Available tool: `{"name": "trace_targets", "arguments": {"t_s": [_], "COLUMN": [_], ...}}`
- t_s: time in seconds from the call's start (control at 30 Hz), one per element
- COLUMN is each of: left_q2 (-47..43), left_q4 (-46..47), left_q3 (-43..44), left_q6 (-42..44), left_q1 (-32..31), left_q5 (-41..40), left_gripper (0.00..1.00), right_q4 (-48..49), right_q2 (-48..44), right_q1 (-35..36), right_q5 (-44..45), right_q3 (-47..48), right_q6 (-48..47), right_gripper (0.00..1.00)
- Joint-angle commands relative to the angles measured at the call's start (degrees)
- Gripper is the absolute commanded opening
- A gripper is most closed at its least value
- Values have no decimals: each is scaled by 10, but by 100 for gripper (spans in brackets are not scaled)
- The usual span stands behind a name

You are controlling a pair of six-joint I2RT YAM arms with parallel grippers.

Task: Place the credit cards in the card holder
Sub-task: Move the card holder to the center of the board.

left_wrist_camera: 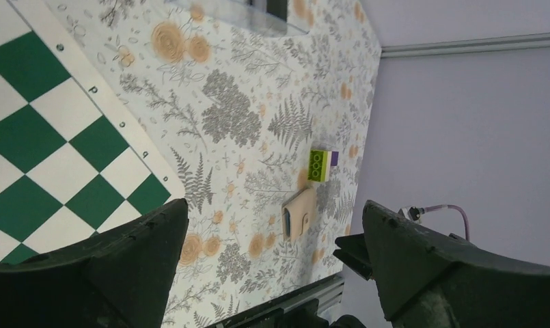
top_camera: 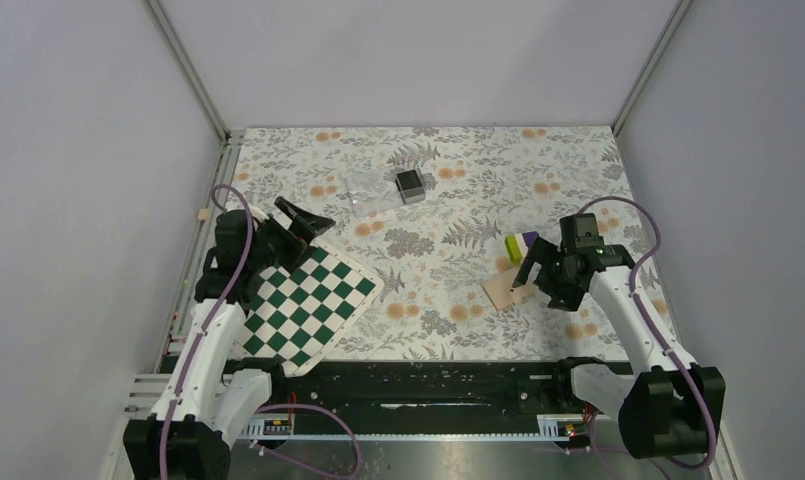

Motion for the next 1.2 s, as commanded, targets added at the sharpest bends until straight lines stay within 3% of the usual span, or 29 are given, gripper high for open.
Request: {"name": "trace_targets", "arguments": {"t_s": [0.0,0.13,0.3,0.43,0.53,0.9,1.17], "left_q2": [41,106,189,226,210,61,73], "left_q4": [64,103,86,-37,-70,21,23], "left_q3": [-19,-12,74,189,253,237,238], "left_q6": [-21,-13,31,106,138,142,140], "left_q1": [-4,-46,-147,-238,-278,-285,-285], "left_q5": [34,68,70,-24,-89,-140,-119], "left_gripper": [99,99,99,99,99,99,99], "right_q4": [26,45,55,60,58,57,-2], "right_q2": [31,77,146,205,240,333,383], "right_q1": [-29,-45,-47,-48,-48,-26,105], "right_q5": [-46,-58,-67,-62,-64,-120,-38], "right_q3": [-15,-14,14,39,57,96,174], "right_q6": [5,-2,-3,-5,-6,-30,-89], "right_gripper": [99,99,99,96,94,74,70]}}
